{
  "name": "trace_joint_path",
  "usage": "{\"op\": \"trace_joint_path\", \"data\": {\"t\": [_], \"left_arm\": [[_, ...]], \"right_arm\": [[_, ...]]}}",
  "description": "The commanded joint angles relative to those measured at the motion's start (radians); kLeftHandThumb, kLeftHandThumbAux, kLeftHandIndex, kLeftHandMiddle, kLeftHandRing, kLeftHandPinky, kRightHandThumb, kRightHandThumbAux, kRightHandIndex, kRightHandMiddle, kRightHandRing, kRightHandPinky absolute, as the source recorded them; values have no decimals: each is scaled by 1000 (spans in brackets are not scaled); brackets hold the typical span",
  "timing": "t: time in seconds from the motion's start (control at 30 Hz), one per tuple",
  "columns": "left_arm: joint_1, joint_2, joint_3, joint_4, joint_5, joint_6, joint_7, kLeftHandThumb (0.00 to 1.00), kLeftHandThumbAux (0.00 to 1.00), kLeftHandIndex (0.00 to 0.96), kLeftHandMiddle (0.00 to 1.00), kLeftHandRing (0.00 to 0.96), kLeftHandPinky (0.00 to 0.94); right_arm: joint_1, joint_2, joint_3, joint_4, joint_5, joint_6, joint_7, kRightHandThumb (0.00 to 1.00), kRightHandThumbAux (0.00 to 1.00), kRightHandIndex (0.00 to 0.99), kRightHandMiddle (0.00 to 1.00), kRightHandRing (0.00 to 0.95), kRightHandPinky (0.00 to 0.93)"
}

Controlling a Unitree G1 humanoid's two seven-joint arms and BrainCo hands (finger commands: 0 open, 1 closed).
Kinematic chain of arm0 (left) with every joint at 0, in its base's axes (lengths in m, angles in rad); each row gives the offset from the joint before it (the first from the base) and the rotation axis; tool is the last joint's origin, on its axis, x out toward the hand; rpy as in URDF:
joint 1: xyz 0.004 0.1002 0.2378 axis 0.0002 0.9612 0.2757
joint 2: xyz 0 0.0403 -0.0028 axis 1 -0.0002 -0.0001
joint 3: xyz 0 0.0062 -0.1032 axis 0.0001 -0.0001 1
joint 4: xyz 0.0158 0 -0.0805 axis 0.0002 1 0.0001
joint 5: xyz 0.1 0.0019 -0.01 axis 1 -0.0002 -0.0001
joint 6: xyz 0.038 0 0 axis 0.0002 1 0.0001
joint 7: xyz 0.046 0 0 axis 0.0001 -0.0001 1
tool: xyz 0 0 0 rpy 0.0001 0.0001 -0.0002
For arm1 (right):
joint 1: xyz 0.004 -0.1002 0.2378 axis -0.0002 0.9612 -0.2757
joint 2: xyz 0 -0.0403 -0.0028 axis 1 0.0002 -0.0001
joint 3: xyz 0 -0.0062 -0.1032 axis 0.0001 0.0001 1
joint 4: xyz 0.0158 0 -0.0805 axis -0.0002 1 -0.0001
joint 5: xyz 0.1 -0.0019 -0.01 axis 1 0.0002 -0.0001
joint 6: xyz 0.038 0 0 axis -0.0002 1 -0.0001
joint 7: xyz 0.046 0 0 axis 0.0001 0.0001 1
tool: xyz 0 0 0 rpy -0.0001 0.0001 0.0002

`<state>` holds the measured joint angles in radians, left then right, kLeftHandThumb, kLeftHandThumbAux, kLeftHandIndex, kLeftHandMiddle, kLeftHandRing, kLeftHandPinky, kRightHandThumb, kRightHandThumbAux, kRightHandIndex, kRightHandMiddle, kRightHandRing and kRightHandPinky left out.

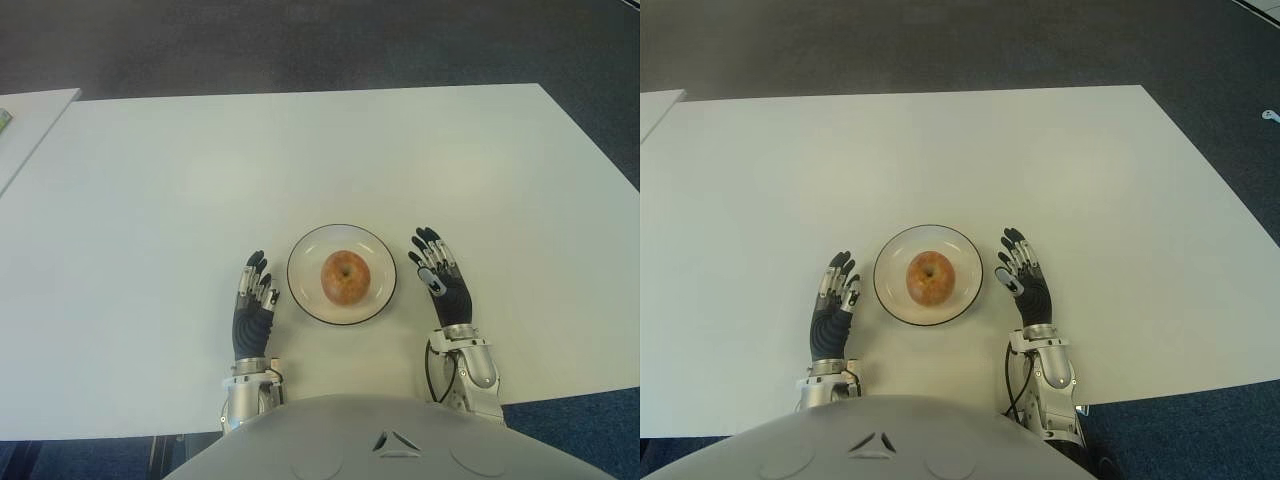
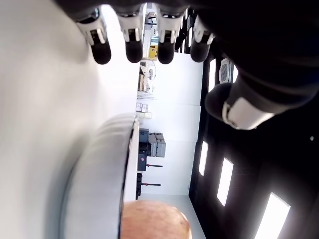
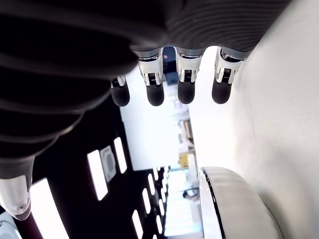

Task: Put the apples into the plate.

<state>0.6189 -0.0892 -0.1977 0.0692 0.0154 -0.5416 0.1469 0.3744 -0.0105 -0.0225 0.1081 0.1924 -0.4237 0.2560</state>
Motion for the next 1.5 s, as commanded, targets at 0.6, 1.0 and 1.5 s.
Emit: {"op": "trace_joint_path", "data": {"t": [0.6, 1.0, 1.5], "left_arm": [[103, -52, -72, -142, -97, 49, 8, 221, 544, 268, 76, 0, 0], [116, -45, -80, -186, -96, 111, 25, 212, 497, 211, 74, 0, 0], [119, -34, -85, -190, -110, 104, 4, 146, 556, 101, 48, 0, 0]], "right_arm": [[68, -25, -4, 4, -17, 50, -9, 134, 540, 0, 0, 0, 0], [75, -28, -3, 11, -26, 41, -15, 136, 546, 0, 0, 0, 0], [87, -18, -2, 0, -24, 50, -35, 128, 544, 0, 0, 0, 0]]}}
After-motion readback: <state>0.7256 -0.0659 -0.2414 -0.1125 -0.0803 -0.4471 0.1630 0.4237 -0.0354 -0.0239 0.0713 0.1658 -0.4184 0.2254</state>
